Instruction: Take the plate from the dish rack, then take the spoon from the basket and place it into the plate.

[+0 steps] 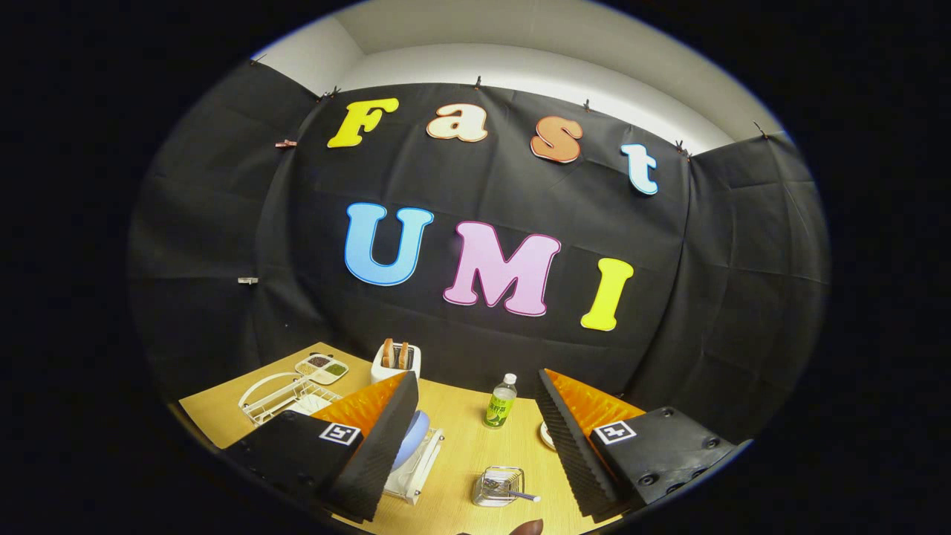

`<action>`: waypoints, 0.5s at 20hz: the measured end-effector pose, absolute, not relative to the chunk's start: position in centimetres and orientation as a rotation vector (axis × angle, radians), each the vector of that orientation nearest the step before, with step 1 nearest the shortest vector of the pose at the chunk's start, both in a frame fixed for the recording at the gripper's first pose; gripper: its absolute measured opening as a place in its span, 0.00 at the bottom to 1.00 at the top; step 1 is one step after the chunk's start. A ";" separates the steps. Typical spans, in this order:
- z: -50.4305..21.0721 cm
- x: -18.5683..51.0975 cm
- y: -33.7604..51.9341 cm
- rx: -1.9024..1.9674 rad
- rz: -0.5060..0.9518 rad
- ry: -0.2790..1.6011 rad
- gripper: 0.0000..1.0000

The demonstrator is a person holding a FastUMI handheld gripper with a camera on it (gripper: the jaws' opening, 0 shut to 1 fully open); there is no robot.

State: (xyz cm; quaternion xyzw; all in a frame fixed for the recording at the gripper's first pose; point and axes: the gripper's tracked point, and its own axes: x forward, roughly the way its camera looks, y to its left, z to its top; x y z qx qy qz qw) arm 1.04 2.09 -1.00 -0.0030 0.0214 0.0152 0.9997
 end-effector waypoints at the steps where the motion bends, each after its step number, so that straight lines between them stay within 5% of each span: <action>1: -1.2 1.1 2.2 -0.010 0.033 0.049 0.97; 10: -5.6 4.5 5.9 -0.035 0.079 0.267 0.98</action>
